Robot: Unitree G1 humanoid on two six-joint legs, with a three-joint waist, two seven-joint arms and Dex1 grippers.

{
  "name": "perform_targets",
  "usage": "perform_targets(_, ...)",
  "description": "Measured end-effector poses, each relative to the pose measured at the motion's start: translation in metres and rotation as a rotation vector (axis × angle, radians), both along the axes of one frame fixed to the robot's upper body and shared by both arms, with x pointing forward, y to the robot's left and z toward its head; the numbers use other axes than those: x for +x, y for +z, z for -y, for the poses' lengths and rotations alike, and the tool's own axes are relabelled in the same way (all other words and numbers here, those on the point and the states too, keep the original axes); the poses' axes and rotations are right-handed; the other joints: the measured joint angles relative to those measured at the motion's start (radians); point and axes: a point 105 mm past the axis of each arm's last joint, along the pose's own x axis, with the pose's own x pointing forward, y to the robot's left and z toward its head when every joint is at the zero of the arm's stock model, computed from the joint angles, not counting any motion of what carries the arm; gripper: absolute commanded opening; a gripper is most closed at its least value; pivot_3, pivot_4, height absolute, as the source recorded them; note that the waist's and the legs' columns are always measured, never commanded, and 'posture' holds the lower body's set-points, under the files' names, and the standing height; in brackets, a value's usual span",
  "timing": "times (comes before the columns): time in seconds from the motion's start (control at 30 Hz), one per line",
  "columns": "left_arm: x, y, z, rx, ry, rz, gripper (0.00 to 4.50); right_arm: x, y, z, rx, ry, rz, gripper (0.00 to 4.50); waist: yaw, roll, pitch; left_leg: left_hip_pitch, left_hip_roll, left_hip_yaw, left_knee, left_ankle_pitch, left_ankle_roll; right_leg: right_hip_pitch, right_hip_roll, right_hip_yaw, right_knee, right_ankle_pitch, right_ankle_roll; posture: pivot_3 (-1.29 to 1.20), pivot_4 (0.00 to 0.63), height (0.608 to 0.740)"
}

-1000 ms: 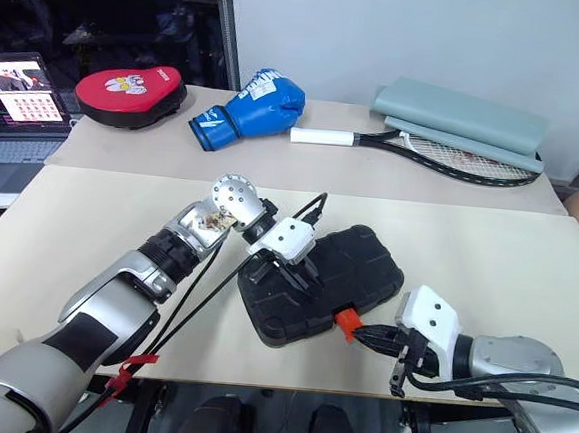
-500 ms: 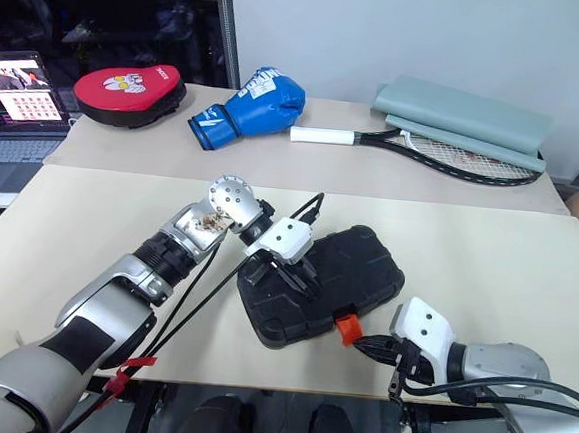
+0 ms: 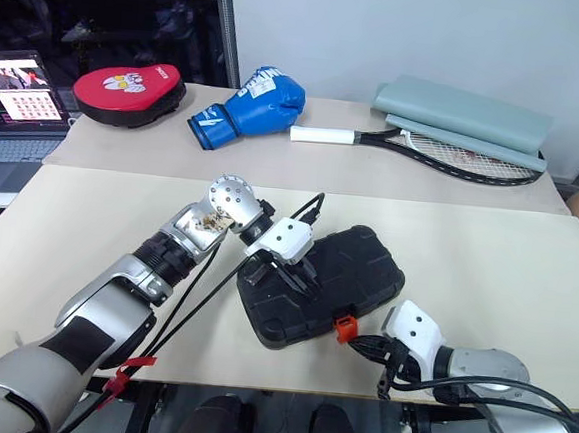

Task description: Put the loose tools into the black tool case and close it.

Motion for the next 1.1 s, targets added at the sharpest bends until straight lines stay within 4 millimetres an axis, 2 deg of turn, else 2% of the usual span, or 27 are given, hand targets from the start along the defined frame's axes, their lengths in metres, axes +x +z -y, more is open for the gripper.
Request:
perform_targets(0.7,0.000,0.001,-0.001,0.000,0.002,0.000,0.89,0.012,-0.011,-0.014,0.054,-0.070,0.060,0.00,-0.003,0.000,0.000,-0.001,0.000,0.001,-0.001,0.000,0.000,-0.002,0.000,0.000,0.001,0.000,-0.001,0.00,0.150,0.737)
perform_targets(1.1,-0.001,-0.001,0.004,-0.020,-0.028,0.062,0.89,0.014,-0.001,-0.012,0.051,-0.116,0.054,0.00,-0.006,0.000,0.000,0.000,0.000,0.001,-0.001,0.000,0.000,-0.002,0.000,0.001,0.001,0.000,-0.001,0.00,0.150,0.737)
